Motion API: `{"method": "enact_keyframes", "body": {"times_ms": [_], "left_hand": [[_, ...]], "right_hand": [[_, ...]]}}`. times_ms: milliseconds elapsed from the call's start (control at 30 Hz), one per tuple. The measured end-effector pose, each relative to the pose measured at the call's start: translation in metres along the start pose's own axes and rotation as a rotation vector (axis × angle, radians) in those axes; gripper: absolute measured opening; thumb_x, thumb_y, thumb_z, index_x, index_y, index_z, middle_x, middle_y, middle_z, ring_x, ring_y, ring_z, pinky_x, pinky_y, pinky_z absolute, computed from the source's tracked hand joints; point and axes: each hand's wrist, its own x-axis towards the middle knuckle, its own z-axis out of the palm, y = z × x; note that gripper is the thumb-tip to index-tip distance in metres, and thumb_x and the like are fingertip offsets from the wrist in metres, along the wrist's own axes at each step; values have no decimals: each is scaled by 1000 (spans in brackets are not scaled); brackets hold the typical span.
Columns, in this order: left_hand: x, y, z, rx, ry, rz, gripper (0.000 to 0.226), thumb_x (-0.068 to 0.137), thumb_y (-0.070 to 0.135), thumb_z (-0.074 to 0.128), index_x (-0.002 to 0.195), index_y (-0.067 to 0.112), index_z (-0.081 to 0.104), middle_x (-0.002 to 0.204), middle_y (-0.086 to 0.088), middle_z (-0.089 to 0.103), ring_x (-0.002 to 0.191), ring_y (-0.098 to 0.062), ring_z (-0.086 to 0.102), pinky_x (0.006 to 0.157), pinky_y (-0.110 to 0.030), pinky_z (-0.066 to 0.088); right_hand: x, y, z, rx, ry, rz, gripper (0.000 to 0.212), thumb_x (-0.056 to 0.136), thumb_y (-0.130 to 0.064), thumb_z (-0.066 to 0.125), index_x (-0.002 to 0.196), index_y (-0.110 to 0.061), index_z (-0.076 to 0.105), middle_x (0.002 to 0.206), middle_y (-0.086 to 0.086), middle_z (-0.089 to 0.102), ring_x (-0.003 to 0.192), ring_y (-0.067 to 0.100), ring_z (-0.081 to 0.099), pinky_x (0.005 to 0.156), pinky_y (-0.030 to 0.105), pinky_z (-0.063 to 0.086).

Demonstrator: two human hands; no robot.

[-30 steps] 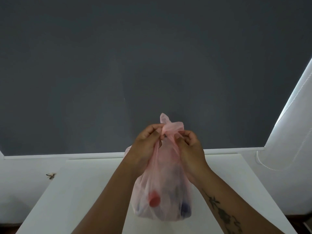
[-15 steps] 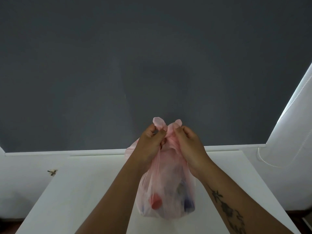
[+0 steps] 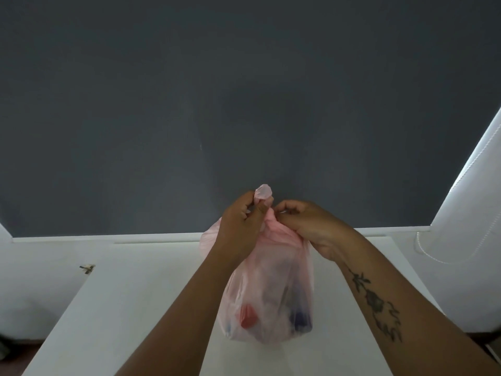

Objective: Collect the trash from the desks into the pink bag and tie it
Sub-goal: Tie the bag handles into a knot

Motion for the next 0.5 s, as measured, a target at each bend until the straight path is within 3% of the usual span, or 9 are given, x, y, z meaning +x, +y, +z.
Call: {"method": "enact_keyframes", "body": {"times_ms": [100,167,233,333,400,500], "left_hand": [[0,1,-3,-49,-3,-10,35,97,35,56,84,3,56,67,1,51,61,-10,47,60,-25,41],[2,0,-5,-46,-18,-24,37,96,38,58,83,4,57,67,-6,50,63,-10,46,61,-26,40],[2,0,-5,-35,-40,-28,36,95,40,58,82,7,59,71,-9,55,65,-9,49,62,-24,42],[1,0,-3,-48,-38,-51,32,97,37,57,82,9,61,71,0,59,65,-8,52,63,-23,45],[0,-2,-3,-55,-11,-81,31,97,37,55,87,9,64,78,-5,65,69,-12,58,65,-26,49],[2,-5,-2,-38,31,-129,30,98,38,54,90,11,65,84,-8,67,75,-21,62,68,-30,54]], "right_hand": [[0,0,-4,-58,-92,101,12,78,-23,55,78,-15,64,79,2,60,77,19,54,73,33,43],[-1,-1,-5,-52,-107,103,6,71,-26,53,69,-20,54,76,2,49,77,20,44,74,37,36],[-5,-1,-6,-21,-126,56,12,76,-26,54,66,-19,55,74,-1,54,76,18,50,75,34,40],[-9,-4,-5,-62,-247,49,21,87,-36,59,89,-21,74,94,-1,75,93,17,69,90,33,53],[-10,-3,-5,-168,-282,79,24,83,-35,64,101,-21,73,104,5,73,102,23,68,98,42,51],[-12,5,-1,-249,-186,33,36,77,-37,76,110,-30,62,107,-2,69,100,18,66,94,38,54]]}}
